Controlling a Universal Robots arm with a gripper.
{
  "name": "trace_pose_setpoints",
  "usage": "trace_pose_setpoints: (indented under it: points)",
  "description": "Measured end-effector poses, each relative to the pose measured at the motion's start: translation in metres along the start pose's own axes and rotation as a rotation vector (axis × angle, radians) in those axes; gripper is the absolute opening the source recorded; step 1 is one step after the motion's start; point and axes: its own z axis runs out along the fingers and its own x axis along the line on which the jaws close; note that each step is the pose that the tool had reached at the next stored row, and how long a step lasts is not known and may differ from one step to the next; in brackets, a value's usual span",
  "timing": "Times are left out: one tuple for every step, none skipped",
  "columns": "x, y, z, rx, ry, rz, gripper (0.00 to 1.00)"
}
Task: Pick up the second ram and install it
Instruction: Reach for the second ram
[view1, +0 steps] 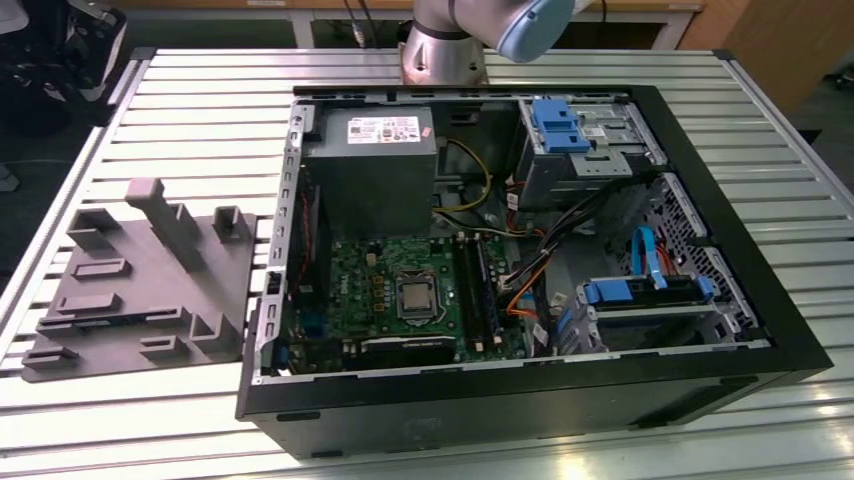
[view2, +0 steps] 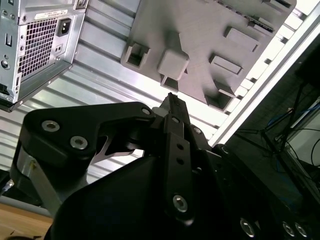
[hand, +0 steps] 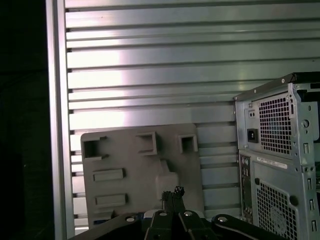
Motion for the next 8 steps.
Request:
trace_pose_setpoints:
  points:
    - [0.0005,-0.0003,0.0001,0.0000,0.0000,0.000,0.11]
    - [0.0009,-0.0005,0.0001,0.0000,0.0000,0.000,0.11]
    - [0.0013,-0.0007,0.0002,0.0000,0.0000,0.000,0.11]
    - [0.0017,-0.0009,0.0002,0.0001,0.0000,0.000,0.11]
    - [0.0021,-0.0011,0.0003,0.0001,0.0001,0.000,0.11]
    - [0.0025,-0.0013,0.0003,0.0001,0.0001,0.000,0.11]
    - [0.0029,-0.0016,0.0003,0.0001,0.0001,0.000,0.11]
    - [0.0032,-0.0018,0.0004,0.0001,0.0001,0.000,0.11]
